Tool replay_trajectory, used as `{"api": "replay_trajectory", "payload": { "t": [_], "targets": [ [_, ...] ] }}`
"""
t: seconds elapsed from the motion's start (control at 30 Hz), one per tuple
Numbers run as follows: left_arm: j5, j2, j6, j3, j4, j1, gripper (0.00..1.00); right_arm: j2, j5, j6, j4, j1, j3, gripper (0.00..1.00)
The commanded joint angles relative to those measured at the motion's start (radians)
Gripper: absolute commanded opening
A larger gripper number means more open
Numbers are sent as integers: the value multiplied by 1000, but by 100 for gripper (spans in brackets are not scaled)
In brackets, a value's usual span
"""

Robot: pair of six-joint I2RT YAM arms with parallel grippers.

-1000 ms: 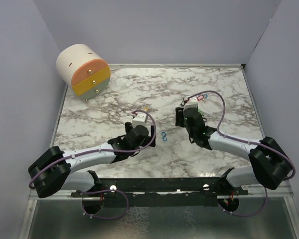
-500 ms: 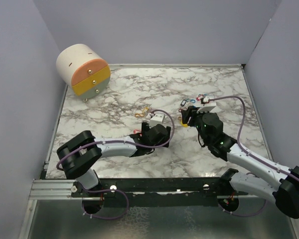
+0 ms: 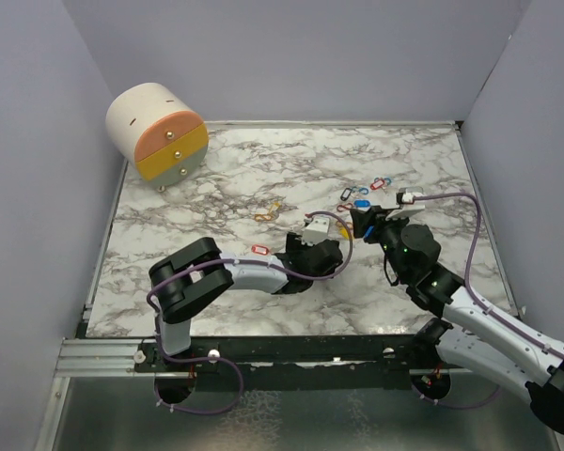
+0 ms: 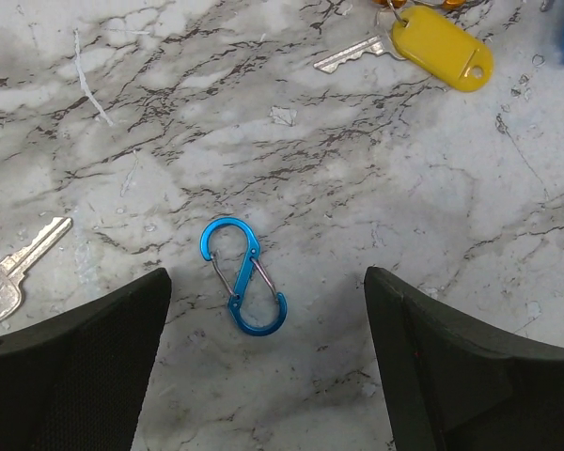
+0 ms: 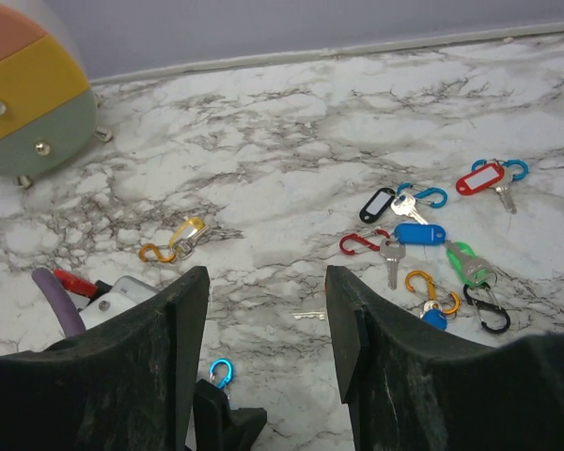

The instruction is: Put the keys on the keyring

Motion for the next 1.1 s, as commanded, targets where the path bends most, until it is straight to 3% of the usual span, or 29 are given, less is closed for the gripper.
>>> {"api": "replay_trajectory", "payload": {
  "t": [0.0, 0.23, 0.83, 1.07],
  "targets": [
    [-73, 32, -24, 38, -44, -13, 84, -28, -14, 5, -15, -2, -13, 53],
    [-104, 46, -25, 57, -80, -22, 64, -24, -13, 12, -16, -2, -11, 53],
    [-121, 66, -23, 59, -116, -30, 42, -29, -31, 8, -21, -2, -10, 52],
    [-115, 56, -13, 48, -112, -30, 14, -41, -32, 4, -31, -3, -11, 52]
  ]
}}
